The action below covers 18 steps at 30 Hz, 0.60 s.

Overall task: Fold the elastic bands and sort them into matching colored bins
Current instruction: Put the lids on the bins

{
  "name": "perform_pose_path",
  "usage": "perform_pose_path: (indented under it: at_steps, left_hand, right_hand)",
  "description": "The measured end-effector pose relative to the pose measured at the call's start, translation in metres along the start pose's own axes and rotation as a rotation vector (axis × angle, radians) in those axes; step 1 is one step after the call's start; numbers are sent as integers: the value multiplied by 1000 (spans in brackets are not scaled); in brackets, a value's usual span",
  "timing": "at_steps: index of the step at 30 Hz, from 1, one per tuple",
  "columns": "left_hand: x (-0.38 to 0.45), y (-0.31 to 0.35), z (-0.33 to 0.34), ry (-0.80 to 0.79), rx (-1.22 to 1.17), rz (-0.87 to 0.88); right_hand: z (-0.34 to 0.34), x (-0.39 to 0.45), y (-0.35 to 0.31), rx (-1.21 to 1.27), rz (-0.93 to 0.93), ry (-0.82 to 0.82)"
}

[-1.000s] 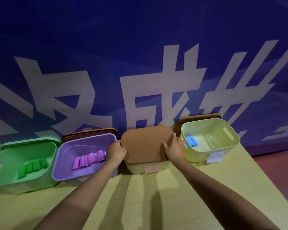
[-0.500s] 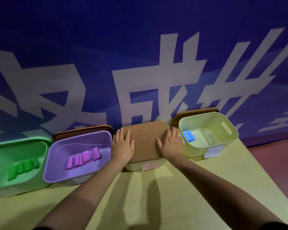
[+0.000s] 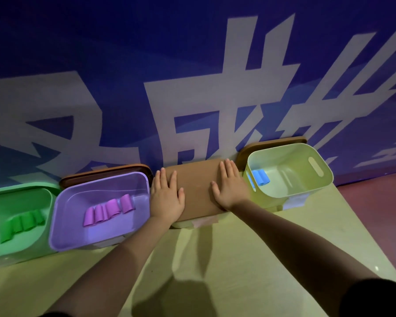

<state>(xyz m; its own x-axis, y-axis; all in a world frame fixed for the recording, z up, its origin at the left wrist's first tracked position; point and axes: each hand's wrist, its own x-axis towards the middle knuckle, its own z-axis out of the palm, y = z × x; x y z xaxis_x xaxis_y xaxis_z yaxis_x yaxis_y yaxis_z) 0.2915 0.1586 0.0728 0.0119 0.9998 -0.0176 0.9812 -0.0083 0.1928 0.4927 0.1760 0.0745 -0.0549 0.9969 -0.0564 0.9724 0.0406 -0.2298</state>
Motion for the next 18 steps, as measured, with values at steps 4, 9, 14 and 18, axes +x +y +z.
perform_pose_path:
  at_steps: [4, 9, 14, 18]
  left_hand:
    - [-1, 0, 0, 9, -27, -19]
    - [0, -3, 4, 31, -59, -12]
    - [-2, -6, 9, 43, -64, 12]
    - [-1, -6, 6, 41, -68, 33]
  right_hand:
    - [0, 0, 0, 26, 12, 1]
    - [1, 1, 2, 54, 26, 15]
    - [2, -1, 3, 89, 30, 48]
    - [3, -3, 3, 116, 29, 109]
